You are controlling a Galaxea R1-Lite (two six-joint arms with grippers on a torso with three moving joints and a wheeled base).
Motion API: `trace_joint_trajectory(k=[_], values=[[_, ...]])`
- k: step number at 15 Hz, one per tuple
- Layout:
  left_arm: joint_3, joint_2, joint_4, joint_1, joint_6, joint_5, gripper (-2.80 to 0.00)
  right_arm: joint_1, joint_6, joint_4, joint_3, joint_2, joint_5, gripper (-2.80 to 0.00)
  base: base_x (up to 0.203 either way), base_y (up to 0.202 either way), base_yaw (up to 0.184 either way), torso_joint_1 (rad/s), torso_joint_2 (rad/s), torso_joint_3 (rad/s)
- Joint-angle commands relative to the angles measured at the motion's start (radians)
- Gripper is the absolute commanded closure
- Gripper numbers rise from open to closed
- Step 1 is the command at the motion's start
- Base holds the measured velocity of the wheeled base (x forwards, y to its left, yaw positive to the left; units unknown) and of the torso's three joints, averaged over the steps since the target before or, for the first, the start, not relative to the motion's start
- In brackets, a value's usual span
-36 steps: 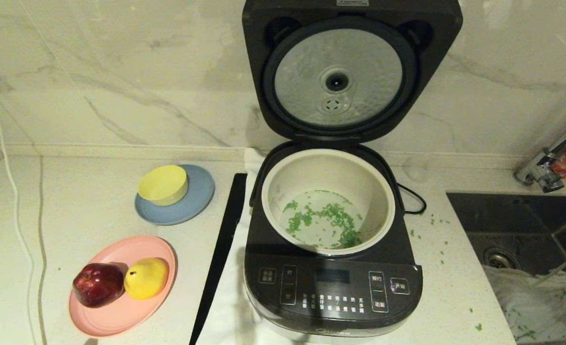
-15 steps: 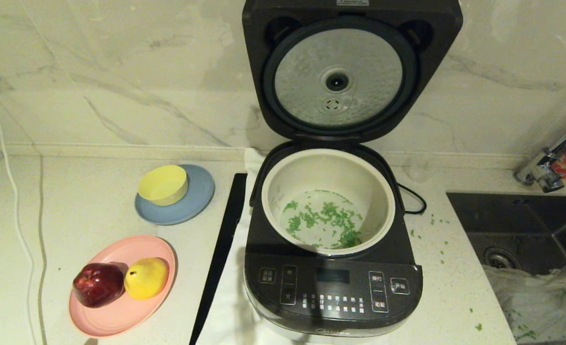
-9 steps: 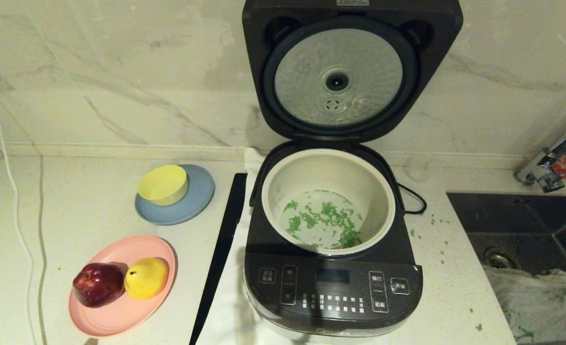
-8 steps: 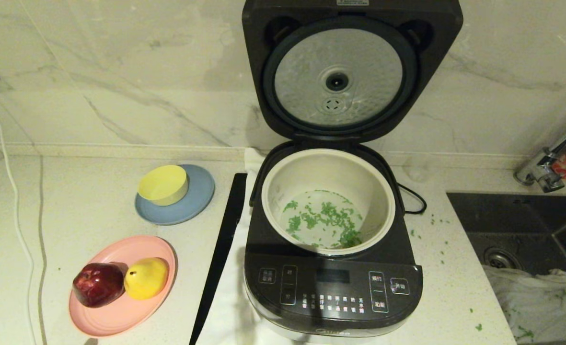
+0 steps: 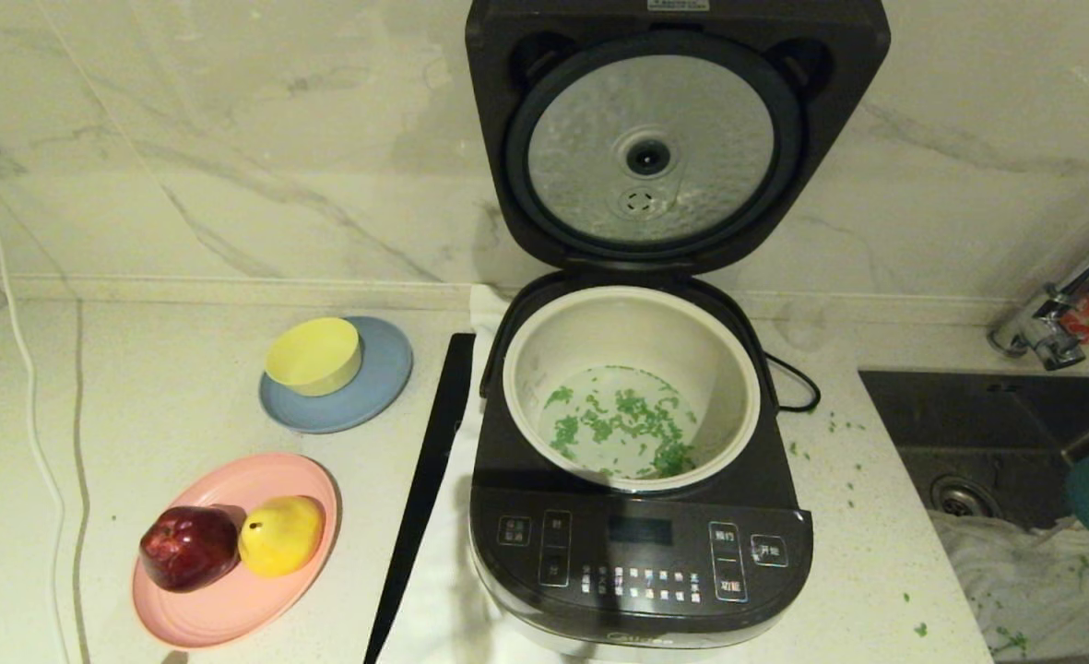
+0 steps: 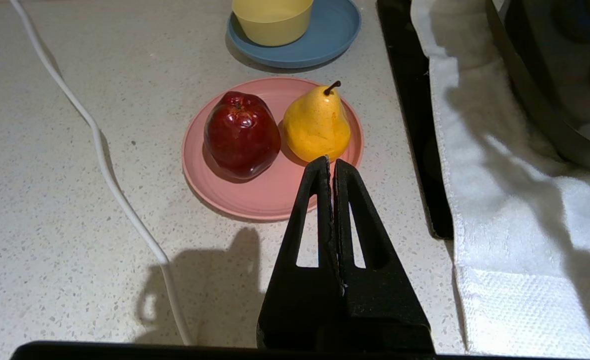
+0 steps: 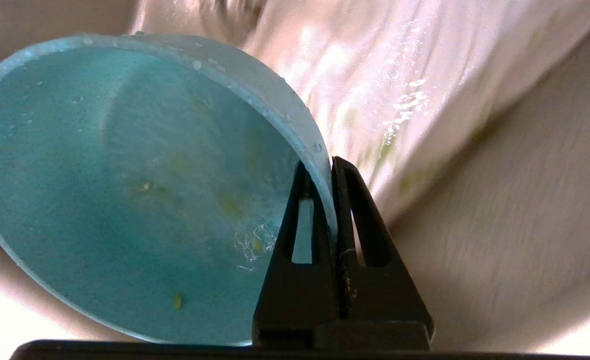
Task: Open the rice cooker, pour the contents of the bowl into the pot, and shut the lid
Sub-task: Fill a bowl with water from the tap, then pour the water from the bowl into the rice cooker
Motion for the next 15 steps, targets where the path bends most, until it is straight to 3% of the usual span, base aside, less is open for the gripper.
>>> trace_joint_trajectory(k=[1,3,6,10,15], values=[[0.009,-0.001,-0.001,0.000,0.001,0.000,0.00,0.048,-0.014,0.096,0.040,-0.169,0.002,0.00,0.000,0.000,0.000,0.000,0.00,0.000],[0.008,-0.001,-0.001,0.000,0.001,0.000,0.00,0.105,-0.034,0.214,0.055,-0.283,0.002,0.00,0.000,0.000,0.000,0.000,0.00,0.000],[0.008,-0.001,-0.001,0.000,0.000,0.000,0.00,0.262,-0.042,0.355,0.078,-0.416,-0.008,0.00,0.000,0.000,0.000,0.000,0.00,0.000],[0.008,-0.001,-0.001,0.000,0.000,0.000,0.00,0.499,-0.004,0.397,0.060,-0.452,-0.140,0.00,0.000,0.000,0.000,0.000,0.00,0.000],[0.008,-0.001,-0.001,0.000,0.001,0.000,0.00,0.765,0.061,0.449,-0.013,-0.504,-0.235,0.00,0.000,0.000,0.000,0.000,0.00,0.000]])
